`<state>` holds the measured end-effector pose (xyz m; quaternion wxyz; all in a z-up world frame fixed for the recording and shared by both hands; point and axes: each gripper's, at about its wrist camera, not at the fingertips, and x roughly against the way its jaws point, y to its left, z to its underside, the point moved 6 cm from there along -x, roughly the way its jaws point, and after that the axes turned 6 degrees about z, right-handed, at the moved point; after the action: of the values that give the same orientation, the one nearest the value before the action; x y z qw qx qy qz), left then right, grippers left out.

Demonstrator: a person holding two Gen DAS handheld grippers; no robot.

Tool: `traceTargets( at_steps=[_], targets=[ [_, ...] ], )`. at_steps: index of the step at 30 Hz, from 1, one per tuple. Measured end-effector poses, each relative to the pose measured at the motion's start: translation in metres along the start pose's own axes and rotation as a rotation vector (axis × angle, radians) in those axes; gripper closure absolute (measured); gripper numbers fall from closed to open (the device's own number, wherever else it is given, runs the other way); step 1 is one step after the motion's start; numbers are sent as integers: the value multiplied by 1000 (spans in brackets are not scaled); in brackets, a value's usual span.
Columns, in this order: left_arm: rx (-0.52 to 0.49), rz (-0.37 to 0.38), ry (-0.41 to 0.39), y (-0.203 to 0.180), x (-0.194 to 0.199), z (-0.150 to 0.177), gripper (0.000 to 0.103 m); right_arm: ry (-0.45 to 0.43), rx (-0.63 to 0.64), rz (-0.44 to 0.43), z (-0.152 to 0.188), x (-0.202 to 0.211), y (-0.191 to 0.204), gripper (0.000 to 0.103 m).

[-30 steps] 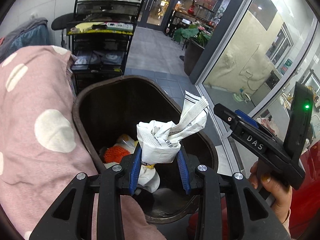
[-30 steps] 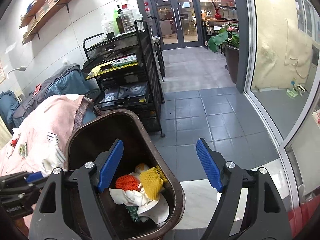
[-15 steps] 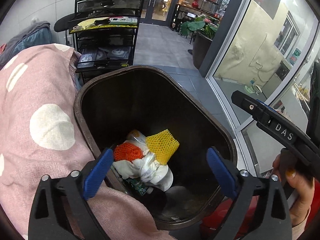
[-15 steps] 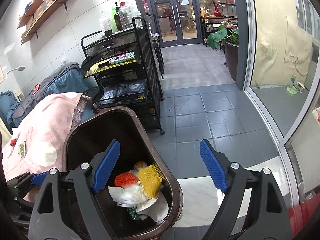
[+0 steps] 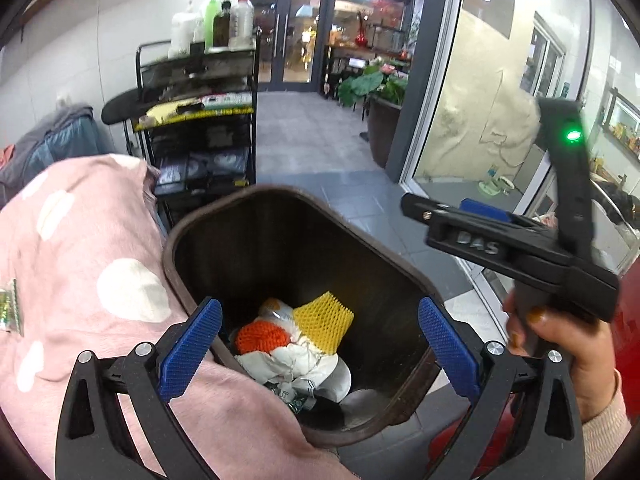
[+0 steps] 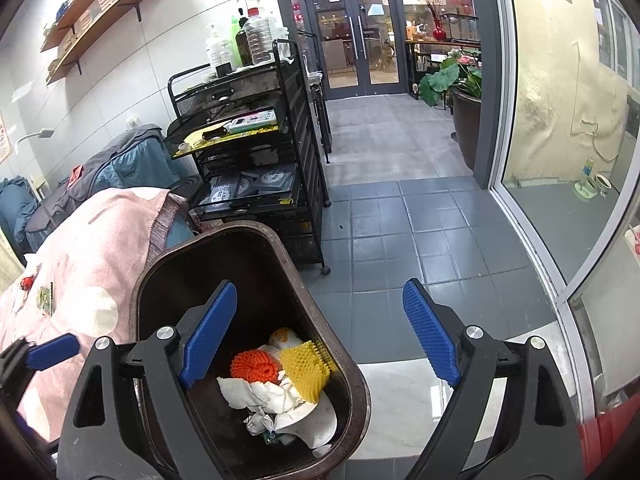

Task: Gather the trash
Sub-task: 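Move both tools back over the table toward the remaining trash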

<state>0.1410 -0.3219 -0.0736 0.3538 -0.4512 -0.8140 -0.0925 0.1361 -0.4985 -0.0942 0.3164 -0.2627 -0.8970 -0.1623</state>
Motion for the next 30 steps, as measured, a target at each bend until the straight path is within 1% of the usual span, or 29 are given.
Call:
traceTargets(
  at_steps=[5,8,11,17,20,24,29,30],
  targets=[
    [20,-2,-69,5,27,-3,6,7,13,-35,-1,1,15,19],
    [34,-26,-101,15,42,-2,6,12,36,-70,-1,2,33,19],
    [48,-70,-134,30,58,-1,6,12,71,-113,0,5,57,19],
    [87,-179,-166,73,89,9,6,24,153,-212,3,12,111,19],
    [129,-236,-178,101,105,16,6,32,197,-269,6,17,141,19],
    [184,-310,-182,139,126,30,6,50,260,-349,12,25,184,19],
    [241,-421,-176,187,154,48,6,81,349,-455,21,38,240,19],
    [253,-452,-171,199,160,52,6,91,370,-475,23,40,253,19]
  ],
)
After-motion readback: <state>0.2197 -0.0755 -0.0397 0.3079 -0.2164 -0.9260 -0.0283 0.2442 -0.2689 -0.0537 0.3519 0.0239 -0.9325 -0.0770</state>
